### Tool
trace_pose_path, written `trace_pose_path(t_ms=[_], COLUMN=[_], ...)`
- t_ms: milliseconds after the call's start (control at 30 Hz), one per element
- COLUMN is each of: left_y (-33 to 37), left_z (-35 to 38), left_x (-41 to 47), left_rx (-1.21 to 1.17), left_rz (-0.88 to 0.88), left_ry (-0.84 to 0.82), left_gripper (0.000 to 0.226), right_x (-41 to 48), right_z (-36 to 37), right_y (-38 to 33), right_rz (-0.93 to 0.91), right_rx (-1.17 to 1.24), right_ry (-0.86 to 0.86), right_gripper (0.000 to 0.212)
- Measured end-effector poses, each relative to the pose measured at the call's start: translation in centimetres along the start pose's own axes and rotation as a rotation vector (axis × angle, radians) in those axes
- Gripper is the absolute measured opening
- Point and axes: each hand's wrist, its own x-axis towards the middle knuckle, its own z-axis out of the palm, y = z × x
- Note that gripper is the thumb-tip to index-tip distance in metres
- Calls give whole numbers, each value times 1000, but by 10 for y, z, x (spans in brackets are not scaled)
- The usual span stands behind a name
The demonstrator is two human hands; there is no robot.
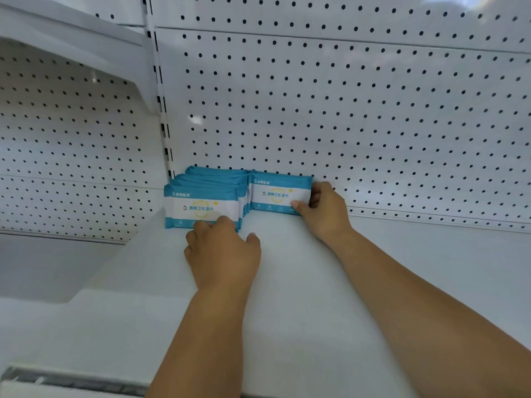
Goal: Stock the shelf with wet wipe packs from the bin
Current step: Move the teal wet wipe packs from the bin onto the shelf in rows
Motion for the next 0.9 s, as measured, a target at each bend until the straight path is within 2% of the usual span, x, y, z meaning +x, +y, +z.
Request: trace_pose_path(t_ms=[100,200,267,367,467,633,767,900], left_y=[1,3,6,11,14,31,58,91], left_z=[-2,-4,-5,-10,-12,-8,3,17], left_x=[-3,-7,-11,-22,-41,-80,-117,-165], left_rx=[3,-33,-92,-144,-214,-244,-257,-273], left_rz=[32,95,155,251,325,424,594,795], left_ry=[-22,-41,-42,-86,-112,-206,-275,-356], left_gripper=[43,49,52,58,59,58,53,51], right_x=[-7,-12,-19,-41,-73,-127,-175,-230], right_z=[-5,-18,-34,-69,-110,-185,-246,-305], right_y=[1,-11,-16,-14,-3,16,33,55], right_rz=[27,46,10,-43,-94,-204,-183,-67], right_rx=[-45,-151,-265,-355,-379,-581,-670,-668], right_ry=[-23,-174,-258,-289,-279,-226,-180,-108], right_gripper=[46,51,58,68,65,68,67,69])
